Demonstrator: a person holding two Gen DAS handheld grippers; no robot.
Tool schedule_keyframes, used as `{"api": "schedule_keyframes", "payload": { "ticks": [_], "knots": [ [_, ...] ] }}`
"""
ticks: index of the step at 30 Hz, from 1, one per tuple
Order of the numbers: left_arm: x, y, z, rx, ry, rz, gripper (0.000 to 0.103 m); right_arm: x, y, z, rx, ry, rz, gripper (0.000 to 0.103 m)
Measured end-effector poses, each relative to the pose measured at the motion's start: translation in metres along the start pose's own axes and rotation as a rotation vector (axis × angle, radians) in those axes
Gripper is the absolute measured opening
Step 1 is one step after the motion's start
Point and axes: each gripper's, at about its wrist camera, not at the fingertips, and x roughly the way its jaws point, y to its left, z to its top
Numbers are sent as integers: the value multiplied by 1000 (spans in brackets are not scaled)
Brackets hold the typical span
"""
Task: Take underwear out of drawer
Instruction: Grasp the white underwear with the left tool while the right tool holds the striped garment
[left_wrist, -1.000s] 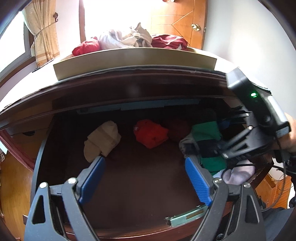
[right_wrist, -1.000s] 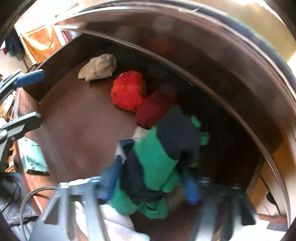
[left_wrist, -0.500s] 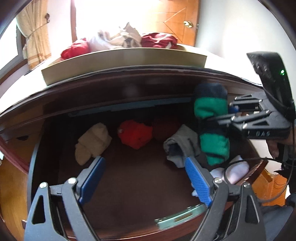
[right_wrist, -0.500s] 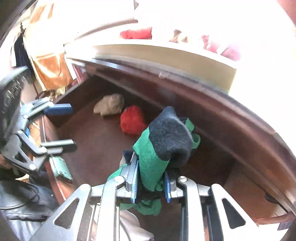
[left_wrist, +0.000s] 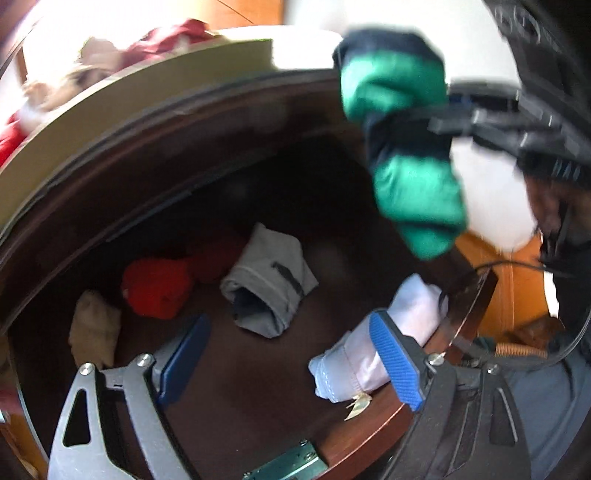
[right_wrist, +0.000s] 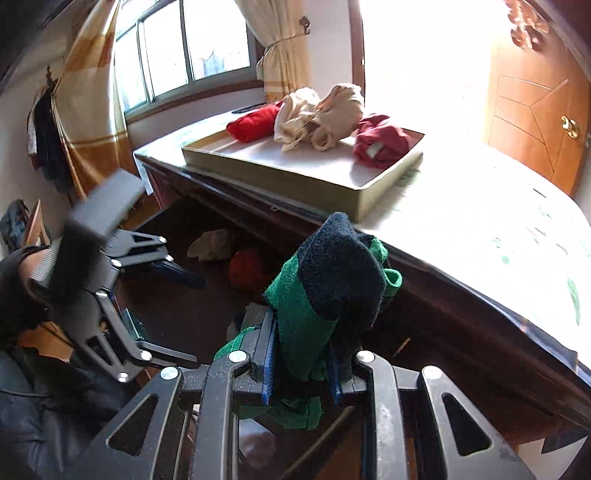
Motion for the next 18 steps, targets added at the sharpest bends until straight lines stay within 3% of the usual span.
{"api": "schedule_keyframes", "payload": {
  "ticks": [2, 6, 13, 18],
  "knots": [
    [10, -6, 1, 48, 57, -74, 87, -8, -5, -2, 7, -15, -11, 25],
    [23, -15, 5, 107, 129, -138, 83, -15, -11, -8, 18, -35, -9, 25],
    [49, -21, 18, 128, 273, -305, 68, -13, -12, -10, 34, -54, 7, 25],
    [66, -20, 22, 94, 355, -369, 62, -9, -8, -11, 35, -58, 29, 25]
  ]
}}
